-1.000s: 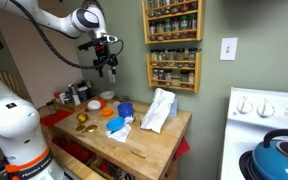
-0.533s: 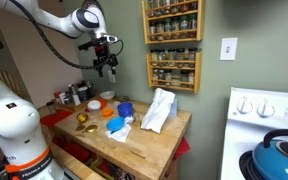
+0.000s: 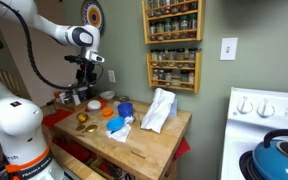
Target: Pick up the laying gold cup and position it upright on the counter top, pick up the gold lid on the right and use it to cover the gold cup
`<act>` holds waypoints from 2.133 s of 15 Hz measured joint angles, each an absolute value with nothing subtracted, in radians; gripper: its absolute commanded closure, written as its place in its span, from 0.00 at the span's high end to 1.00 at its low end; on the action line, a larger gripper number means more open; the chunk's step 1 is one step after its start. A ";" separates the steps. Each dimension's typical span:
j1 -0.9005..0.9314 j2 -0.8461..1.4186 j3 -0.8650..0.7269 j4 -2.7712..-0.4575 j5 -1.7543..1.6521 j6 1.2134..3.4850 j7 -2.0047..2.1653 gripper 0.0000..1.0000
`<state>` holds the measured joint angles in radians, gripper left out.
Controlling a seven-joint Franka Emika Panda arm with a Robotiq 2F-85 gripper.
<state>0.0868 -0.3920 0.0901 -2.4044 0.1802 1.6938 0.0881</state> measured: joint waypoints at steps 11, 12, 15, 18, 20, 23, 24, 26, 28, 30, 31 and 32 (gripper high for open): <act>0.125 -0.400 0.111 -2.478 0.349 1.789 0.085 1.00; 0.136 -0.388 0.112 -2.481 0.382 1.802 0.052 1.00; 0.179 -0.325 0.130 -2.503 0.461 1.896 -0.021 1.00; 0.211 -0.246 0.161 -2.527 0.498 2.021 -0.055 1.00; 0.227 -0.195 0.170 -2.539 0.535 2.100 -0.088 1.00; 0.233 -0.127 0.172 -2.549 0.555 2.178 -0.152 1.00; 0.232 -0.108 0.171 -2.551 0.556 2.193 -0.169 1.00; 0.227 -0.076 0.167 -2.552 0.566 2.217 -0.205 1.00; 0.221 -0.050 0.164 -2.552 0.595 2.219 -0.257 1.00; 0.216 -0.024 0.163 -2.552 0.627 2.219 -0.299 1.00; 0.214 -0.012 0.163 -2.552 0.641 2.219 -0.313 1.00; 0.212 0.001 0.163 -2.552 0.651 2.219 -0.324 1.00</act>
